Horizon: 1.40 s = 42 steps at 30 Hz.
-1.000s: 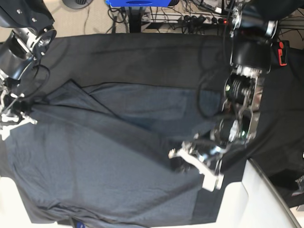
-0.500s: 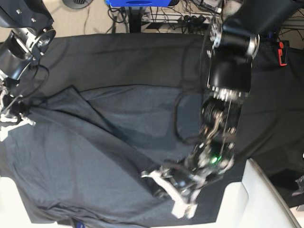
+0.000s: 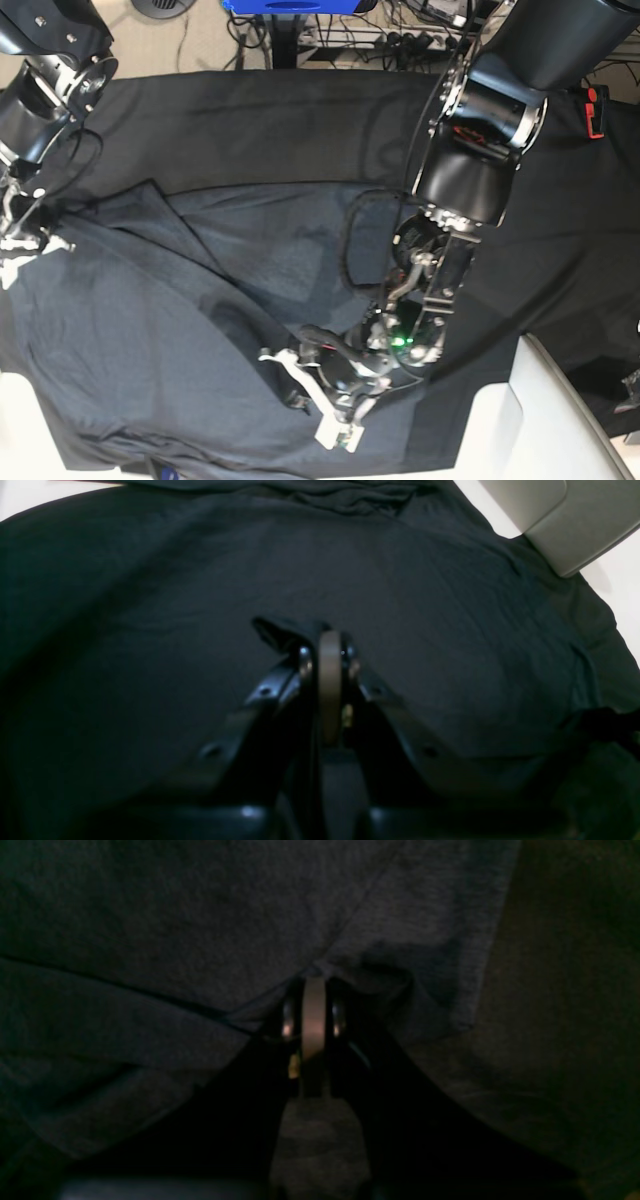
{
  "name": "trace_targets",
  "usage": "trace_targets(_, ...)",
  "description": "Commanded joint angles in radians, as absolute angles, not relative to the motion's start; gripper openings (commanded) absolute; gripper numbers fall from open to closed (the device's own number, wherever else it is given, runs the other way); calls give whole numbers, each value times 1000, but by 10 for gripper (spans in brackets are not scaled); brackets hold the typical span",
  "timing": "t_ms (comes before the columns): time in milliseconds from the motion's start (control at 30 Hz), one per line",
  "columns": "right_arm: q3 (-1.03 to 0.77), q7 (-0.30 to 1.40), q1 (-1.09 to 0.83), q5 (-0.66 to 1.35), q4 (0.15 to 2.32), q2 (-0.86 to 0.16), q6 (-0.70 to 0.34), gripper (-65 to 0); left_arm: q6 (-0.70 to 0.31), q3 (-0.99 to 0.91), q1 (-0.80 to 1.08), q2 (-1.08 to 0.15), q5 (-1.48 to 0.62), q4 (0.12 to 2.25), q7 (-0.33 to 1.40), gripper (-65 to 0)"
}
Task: Fold the T-shirt properly
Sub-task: 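Drag the held fabric with the left gripper across the shirt body, then lay the sleeve across the body and open the left gripper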
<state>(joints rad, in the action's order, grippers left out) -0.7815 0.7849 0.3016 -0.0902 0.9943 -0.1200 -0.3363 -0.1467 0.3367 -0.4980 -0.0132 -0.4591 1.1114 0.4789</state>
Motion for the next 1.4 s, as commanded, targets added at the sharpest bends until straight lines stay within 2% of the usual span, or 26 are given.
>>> trace_targets(0, -782, 769, 325, -87, 1010, -137, -337, -644, -148, 334, -530, -4, -467, 1107, 440, -650)
trace_targets(200, -782, 768, 328, -87, 1010, -137, -337, -644, -148, 334, -530, 2, -466, 1046, 400, -650)
trace_targets(867, -782, 768, 366, -87, 1010, -133, -338, -627, -147, 332, -636, 7, -469, 1055, 403, -650)
trace_targets(967, -782, 768, 367, -87, 1010, -133, -344, -536, -147, 334, -653, 13, -472, 1056, 404, -650)
trace_targets(1100, -782, 765, 367, -87, 1017, -133, -364, -336, -147, 332, -659, 36, -467, 1056, 406, -650)
trace_targets(1200, -791, 731, 360, -85, 1026, -131, -450, -204, -145, 334, -677, 58, -467, 1056, 406, -650)
trace_targets(1267, -792, 714, 340, -85, 1049, -130, -492, -173, -145, 332, -682, 62, -467, 1056, 406, -650)
trace_targets(1367, -794, 697, 311, -85, 1109, -104, -549, -174, -145, 328, -696, 62, -467, 1056, 406, -650)
